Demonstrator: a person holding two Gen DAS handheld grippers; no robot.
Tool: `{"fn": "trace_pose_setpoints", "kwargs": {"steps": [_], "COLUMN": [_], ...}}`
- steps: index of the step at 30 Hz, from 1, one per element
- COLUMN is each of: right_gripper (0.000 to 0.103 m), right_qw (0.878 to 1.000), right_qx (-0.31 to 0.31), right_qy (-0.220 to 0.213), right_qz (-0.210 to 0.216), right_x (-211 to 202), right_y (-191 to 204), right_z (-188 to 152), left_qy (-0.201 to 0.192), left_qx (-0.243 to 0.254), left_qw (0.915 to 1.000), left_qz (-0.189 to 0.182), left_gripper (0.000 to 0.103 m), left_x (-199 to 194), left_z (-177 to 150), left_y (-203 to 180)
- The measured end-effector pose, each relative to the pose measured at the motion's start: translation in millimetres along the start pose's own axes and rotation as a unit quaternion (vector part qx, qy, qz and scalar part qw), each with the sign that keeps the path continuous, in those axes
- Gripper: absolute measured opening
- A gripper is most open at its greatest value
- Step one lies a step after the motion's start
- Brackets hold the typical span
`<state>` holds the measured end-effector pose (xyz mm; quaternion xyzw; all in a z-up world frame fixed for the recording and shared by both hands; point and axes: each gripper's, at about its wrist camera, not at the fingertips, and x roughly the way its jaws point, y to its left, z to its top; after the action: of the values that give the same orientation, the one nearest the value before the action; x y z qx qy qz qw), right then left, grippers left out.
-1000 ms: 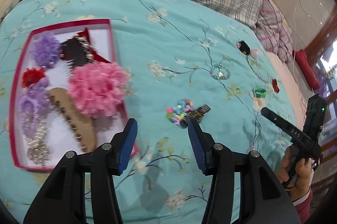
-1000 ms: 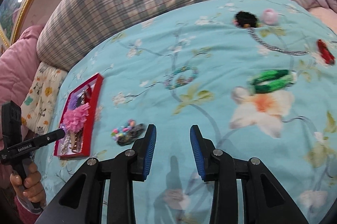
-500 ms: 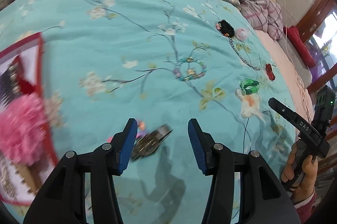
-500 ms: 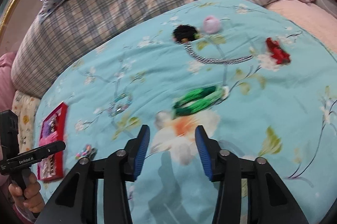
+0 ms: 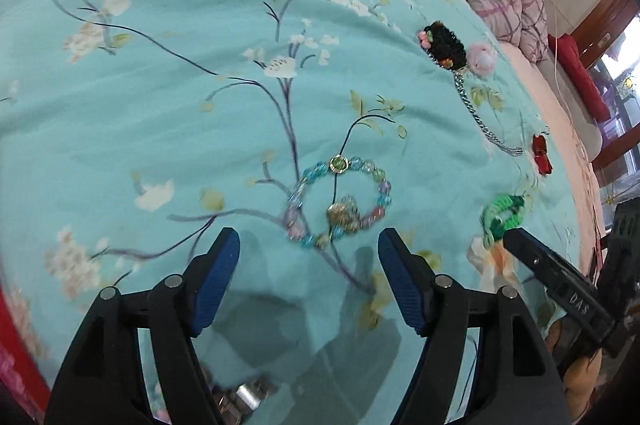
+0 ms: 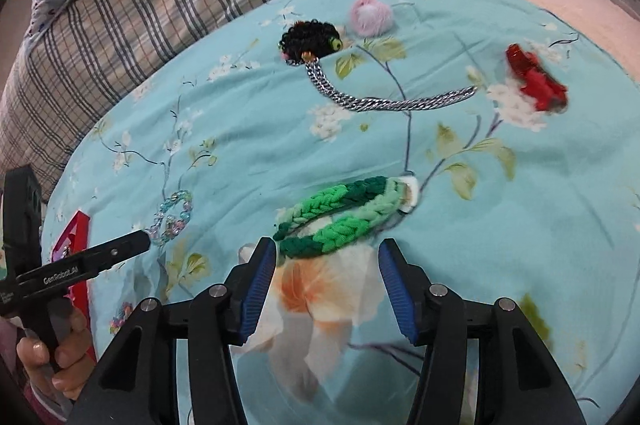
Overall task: Organize jewelry
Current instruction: 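Grasp the beaded bracelet with the left gripper while the right grasps the green braided hair tie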
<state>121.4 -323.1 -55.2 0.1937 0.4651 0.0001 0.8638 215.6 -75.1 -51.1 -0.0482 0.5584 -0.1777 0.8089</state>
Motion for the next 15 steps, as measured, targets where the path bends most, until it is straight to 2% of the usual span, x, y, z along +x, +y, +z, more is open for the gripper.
{"fn": "trace_pose_setpoints", "kwargs": {"steps": [3,5,6,7,8,9,10,15], "right_gripper": [0.056,0.050,0.046,0.036,0.026,0.017,0.014,0.010], "right_qw": [1.000,1.000,1.000,1.000,1.000,1.000,1.000,0.999], "right_qx": [0.000,0.002,0.003,0.003,0.004,0.005,0.004,-0.007], "right_qy": [-0.005,-0.010,-0.013,-0.014,-0.015,-0.017,-0.016,-0.030], "right_qz": [-0.004,-0.007,-0.008,-0.013,-0.009,-0.009,-0.012,0.015], "right_x": [8,11,12,13,13,13,13,4], "right_y": [3,4,3,3,3,2,1,7], "right_z": [3,6,7,8,8,8,8,6], "left_qy": [0.005,-0.001,-0.008,-0.011,-0.012,-0.012,-0.009,-0.013], "left_qx": [0.006,0.013,0.019,0.023,0.026,0.025,0.024,0.025], "left_qw": [1.0000,0.9999,0.9997,0.9996,0.9996,0.9996,0.9996,0.9995], "left_qz": [0.001,0.006,0.010,0.009,0.003,-0.008,-0.014,-0.017], "left_gripper": [0.072,0.071,0.060,0.044,0.037,0.016,0.006,0.006], "left_x": [12,16,16,16,16,14,14,5], "left_z": [5,6,6,6,7,7,9,5], "left_y": [-3,-5,-7,-7,-7,-7,-7,-6]}}
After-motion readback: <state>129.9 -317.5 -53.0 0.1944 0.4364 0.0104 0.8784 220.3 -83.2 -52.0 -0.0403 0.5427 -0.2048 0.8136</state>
